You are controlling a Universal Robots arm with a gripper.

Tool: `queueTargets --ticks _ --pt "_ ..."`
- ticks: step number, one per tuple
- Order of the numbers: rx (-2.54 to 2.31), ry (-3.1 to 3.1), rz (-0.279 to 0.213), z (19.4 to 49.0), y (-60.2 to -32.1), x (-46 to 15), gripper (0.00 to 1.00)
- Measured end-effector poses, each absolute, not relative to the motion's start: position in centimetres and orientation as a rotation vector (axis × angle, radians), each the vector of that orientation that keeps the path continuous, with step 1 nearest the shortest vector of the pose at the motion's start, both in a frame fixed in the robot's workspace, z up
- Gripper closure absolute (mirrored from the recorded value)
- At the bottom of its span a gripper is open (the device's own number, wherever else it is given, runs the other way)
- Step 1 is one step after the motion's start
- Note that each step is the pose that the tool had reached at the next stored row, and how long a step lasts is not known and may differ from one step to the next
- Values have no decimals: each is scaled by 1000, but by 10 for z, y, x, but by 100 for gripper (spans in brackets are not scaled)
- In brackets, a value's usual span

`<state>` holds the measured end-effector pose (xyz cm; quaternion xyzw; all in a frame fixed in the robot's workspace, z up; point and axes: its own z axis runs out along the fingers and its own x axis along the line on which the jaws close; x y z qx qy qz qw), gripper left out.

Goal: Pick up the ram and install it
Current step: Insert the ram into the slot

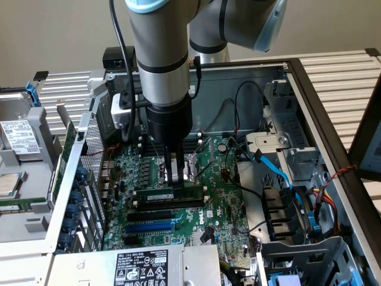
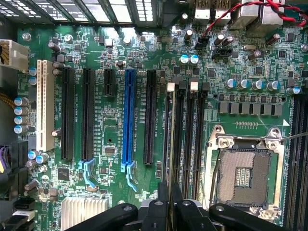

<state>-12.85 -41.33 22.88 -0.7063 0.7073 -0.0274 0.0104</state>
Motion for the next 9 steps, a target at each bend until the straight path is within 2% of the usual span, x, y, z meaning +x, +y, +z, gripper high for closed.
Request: queueTargets --ticks 9 --pt "-2202 2211 -89 225 -413 -129 87"
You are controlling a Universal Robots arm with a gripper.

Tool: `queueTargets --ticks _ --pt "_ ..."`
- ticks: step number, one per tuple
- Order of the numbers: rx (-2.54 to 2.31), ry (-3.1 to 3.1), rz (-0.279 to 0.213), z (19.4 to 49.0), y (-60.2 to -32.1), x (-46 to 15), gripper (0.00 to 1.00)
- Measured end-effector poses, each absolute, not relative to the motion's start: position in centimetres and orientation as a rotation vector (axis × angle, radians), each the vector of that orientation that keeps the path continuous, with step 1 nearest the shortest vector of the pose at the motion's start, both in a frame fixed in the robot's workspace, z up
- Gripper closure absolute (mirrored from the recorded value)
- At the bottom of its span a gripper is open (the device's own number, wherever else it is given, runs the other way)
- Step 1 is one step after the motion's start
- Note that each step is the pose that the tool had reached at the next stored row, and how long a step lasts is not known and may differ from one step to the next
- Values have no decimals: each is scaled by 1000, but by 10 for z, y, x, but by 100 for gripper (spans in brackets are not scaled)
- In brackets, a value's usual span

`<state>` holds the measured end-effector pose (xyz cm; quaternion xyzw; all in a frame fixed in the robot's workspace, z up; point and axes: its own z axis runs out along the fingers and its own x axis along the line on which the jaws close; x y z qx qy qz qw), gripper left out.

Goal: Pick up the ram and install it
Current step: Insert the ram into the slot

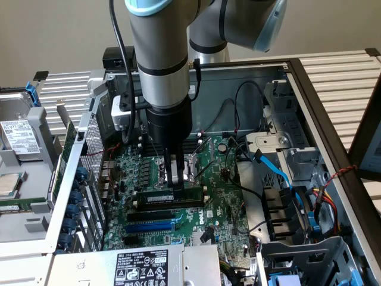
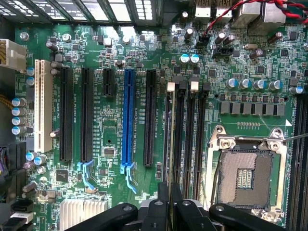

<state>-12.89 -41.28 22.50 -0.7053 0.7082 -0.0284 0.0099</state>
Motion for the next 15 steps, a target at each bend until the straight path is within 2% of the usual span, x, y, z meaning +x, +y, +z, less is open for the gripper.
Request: queueTargets --ticks 4,5,10,15 --pt "-2203 2214 -87 224 -413 -129 85" --pt "-2208 2219 -77 224 -413 -129 78" --pt "-2235 2244 -20 227 -413 -130 78" --pt "-2236 2246 -17 234 -413 -130 78"
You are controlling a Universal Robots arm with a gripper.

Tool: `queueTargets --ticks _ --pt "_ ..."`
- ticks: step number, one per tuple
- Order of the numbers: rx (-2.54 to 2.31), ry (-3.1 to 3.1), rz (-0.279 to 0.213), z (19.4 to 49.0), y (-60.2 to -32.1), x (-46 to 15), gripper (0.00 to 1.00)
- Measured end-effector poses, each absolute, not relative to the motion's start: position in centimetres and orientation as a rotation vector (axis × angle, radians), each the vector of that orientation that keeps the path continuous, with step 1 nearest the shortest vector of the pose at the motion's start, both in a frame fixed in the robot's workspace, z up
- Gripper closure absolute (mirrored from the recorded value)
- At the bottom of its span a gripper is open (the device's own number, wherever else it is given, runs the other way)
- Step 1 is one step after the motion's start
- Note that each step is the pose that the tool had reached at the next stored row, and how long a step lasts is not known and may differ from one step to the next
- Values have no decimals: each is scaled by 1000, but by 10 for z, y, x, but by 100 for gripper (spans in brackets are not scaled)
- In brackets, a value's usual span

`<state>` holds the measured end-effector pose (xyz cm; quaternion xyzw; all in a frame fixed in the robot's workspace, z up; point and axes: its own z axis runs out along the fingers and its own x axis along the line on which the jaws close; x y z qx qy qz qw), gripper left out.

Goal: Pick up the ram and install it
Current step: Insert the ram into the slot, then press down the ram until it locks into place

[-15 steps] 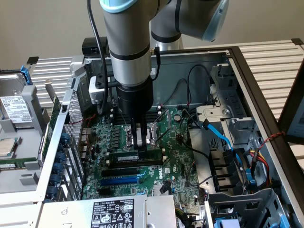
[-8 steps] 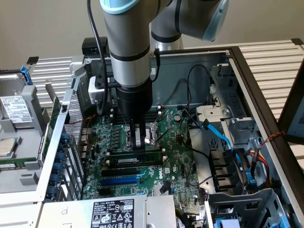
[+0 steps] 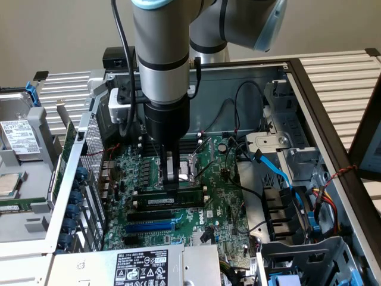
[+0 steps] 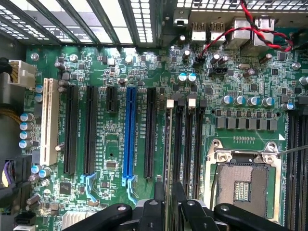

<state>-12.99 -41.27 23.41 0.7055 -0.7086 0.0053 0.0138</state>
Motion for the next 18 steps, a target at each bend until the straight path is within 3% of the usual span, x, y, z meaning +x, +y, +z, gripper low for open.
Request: queueTargets --ticks 18 --pt "2185 -2194 32 246 -413 -132 80"
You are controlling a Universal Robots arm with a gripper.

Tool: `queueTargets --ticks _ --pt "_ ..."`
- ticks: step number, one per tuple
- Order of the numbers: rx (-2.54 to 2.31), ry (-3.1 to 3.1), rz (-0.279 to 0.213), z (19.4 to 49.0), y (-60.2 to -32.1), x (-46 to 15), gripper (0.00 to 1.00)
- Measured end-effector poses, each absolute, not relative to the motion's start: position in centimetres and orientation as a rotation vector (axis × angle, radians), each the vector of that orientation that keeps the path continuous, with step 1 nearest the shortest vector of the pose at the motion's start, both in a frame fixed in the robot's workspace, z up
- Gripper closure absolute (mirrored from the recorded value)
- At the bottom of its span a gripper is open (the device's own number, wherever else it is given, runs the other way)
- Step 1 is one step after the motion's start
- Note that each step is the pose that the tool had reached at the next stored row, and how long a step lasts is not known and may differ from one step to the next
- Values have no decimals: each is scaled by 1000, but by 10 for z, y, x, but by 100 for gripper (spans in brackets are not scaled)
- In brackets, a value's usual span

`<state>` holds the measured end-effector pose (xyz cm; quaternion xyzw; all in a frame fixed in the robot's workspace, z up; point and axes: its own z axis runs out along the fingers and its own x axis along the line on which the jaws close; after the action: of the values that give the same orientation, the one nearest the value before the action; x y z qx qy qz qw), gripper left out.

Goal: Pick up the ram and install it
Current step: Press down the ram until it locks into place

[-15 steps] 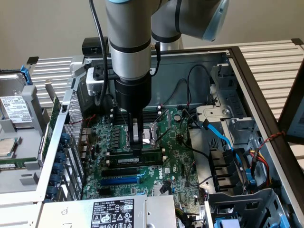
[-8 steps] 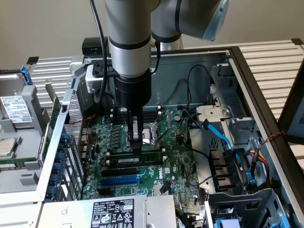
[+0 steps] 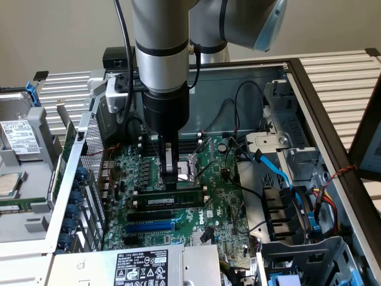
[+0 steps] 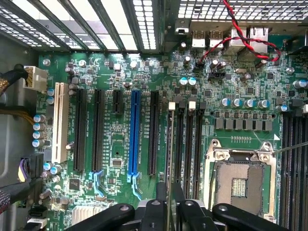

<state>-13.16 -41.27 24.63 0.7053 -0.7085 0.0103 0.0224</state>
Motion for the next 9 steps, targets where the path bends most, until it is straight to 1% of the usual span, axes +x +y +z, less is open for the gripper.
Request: queueTargets --ticks 1,2,3,9 --pt "2180 -2190 38 246 -413 -132 87" --pt "2177 -2187 44 246 -413 -133 87" --pt "2175 -2185 47 245 -413 -134 89" --pt "2175 -2186 48 238 -409 -136 89"
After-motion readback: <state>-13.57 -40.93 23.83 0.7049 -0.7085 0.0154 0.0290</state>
